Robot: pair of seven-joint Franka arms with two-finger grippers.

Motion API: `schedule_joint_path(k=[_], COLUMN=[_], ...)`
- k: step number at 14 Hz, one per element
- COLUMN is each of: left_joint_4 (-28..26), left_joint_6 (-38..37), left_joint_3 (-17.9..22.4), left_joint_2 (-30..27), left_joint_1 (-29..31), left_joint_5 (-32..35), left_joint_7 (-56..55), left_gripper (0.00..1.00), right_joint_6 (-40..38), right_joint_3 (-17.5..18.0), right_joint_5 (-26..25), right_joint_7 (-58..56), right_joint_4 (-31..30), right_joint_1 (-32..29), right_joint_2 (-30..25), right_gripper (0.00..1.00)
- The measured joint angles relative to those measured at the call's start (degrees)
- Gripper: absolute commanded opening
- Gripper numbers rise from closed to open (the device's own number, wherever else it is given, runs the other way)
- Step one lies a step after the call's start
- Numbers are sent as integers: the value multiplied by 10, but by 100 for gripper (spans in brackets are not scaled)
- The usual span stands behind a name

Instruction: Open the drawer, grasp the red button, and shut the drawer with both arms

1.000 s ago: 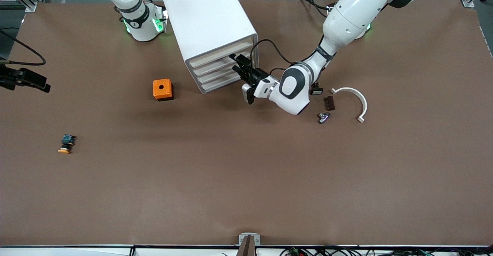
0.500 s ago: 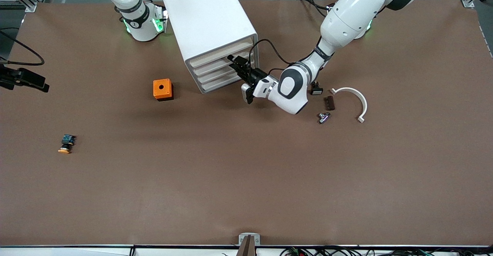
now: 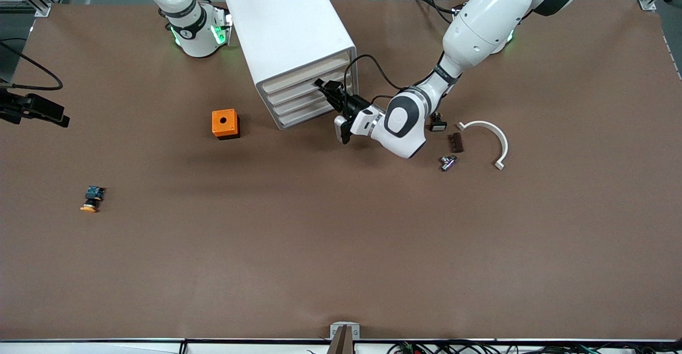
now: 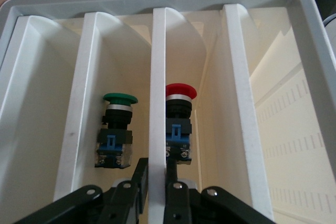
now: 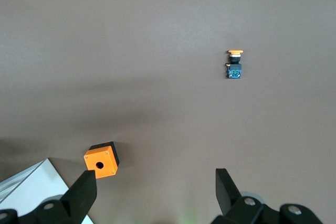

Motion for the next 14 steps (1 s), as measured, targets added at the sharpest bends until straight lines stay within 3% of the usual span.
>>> schedule_joint_path(k=[7,14], left_joint_4=[10,42], left_joint_6=[0,-8], left_joint_3=[8,51], left_joint_2=[0,2], left_joint_1=[0,6], left_joint_5=[0,0], left_joint_7=[-11,-24], left_gripper=[0,0], right_joint_6=[-3,-11], right_joint_3=[2,4], right_joint_5=[0,1], right_joint_7=[0,24], right_joint_4=[0,0], right_joint_1=[1,10], right_joint_2=[0,0], right_gripper=[100,100])
